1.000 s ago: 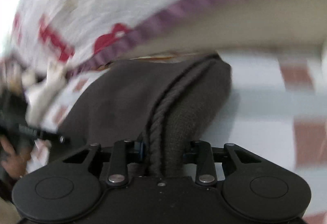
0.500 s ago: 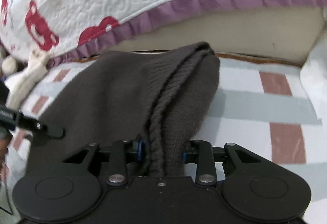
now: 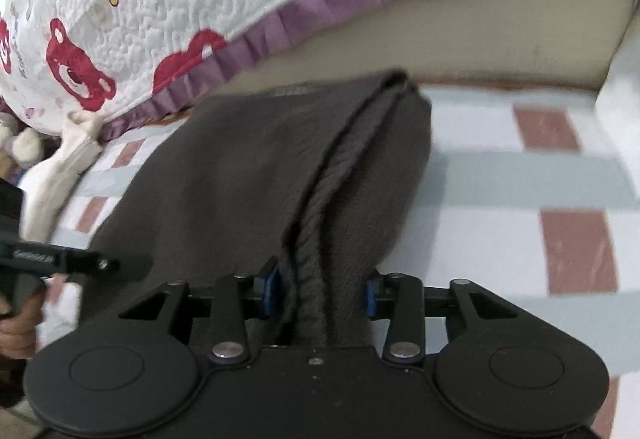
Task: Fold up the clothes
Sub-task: 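Grasp the folded sweater with the left tool while the right tool holds its edge, then lift the folded sweater with both tools and carry it toward the white clothes stack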
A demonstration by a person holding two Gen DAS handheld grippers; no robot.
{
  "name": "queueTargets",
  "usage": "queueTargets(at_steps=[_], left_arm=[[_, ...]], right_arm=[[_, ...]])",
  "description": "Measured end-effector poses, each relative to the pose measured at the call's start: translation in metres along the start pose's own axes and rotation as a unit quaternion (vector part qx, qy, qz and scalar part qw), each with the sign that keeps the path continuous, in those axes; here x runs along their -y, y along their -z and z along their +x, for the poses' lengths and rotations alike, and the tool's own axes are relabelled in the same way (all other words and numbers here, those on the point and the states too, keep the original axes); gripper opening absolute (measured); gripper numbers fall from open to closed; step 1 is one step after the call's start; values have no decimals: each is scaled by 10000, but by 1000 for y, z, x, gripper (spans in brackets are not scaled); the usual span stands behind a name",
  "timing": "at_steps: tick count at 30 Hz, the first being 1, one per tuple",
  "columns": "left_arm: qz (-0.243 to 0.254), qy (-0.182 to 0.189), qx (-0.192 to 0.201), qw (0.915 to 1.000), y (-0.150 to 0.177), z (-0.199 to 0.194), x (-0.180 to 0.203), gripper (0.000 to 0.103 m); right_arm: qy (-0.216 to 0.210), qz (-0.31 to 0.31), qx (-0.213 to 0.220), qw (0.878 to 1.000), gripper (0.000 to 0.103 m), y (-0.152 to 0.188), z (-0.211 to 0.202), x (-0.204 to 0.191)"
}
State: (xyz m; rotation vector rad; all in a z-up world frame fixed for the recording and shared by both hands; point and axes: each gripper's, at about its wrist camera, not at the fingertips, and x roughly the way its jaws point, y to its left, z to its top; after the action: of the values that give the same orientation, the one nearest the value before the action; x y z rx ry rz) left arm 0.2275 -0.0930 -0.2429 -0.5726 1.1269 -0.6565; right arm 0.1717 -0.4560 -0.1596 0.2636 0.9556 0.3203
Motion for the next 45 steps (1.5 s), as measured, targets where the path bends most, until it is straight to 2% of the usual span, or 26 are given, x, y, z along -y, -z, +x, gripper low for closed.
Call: queueTargets(at_steps=[2, 6, 9, 10, 11, 13, 15, 18, 19, 21, 24, 26, 28, 30, 32, 34, 36, 37, 40, 45], left_arm=[[-267, 171, 60, 9995, -4, -3, -11, 40], [-223, 219, 115, 9994, -2, 2, -12, 42], [-114, 268, 112, 9995, -1, 10, -9, 54], [99, 265, 124, 9995, 0, 10, -5, 57], [319, 249, 140, 9991, 0, 9, -1, 57], [896, 0, 251, 9957, 4, 2, 16, 38], [1209, -44, 325, 9921, 3, -6, 28, 33], [1306, -250, 273, 9907, 0, -6, 35, 33], [1311, -331, 241, 9905, -1, -4, 36, 34], [1046, -190, 190, 9942, -2, -5, 28, 37], [657, 22, 115, 9978, -4, -7, 16, 37], [640, 65, 84, 9979, -5, -6, 15, 38], [551, 67, 30, 9985, -4, -2, 12, 47], [406, 84, -26, 9991, -2, 2, 8, 54], [357, 109, -10, 9993, -1, 3, 7, 53], [557, -16, 121, 9984, 0, 3, 10, 36], [968, -154, 256, 9949, 3, 1, 19, 32], [1178, -291, 323, 9921, 5, 0, 26, 30], [1813, -666, 580, 9795, 12, -6, 51, 29], [2149, -767, 886, 9696, 12, -29, 73, 28]], right_arm=[[-142, 182, -37, 9997, 49, 1, 1, 9], [-218, 586, 96, 9980, 55, 5, 13, 23], [-392, 996, 122, 9942, 59, 6, 26, 32], [-466, 1124, 113, 9925, 58, 6, 29, 34], [-487, 1175, 124, 9918, 56, 6, 30, 34], [-369, 990, 253, 9941, 41, 5, 22, 19], [-312, 620, 435, 9966, 39, 2, 9, 1], [-240, 105, 561, 9981, 38, -1, -6, -20], [-169, -32, 511, 9985, 38, -2, -5, -24], [6, -57, 408, 9992, 38, -2, 1, -21], [33, 304, 391, 9988, 38, -2, 2, -14], [26, 351, 408, 9985, 39, -1, 1, -14], [25, 287, 415, 9987, 41, 1, -1, -15], [-27, 525, 376, 9979, 42, 3, 3, -8], [-79, 764, 337, 9965, 45, 5, 7, 0], [-131, 1002, 298, 9944, 48, 7, 10, 7], [-120, 1127, 287, 9931, 47, 9, 15, 12], [-117, 1049, 350, 9938, 41, 10, 14, 10], [-66, 517, 611, 9968, 35, 6, -2, -12], [-6, -230, 1056, 9941, 34, -3, -37, -51]])
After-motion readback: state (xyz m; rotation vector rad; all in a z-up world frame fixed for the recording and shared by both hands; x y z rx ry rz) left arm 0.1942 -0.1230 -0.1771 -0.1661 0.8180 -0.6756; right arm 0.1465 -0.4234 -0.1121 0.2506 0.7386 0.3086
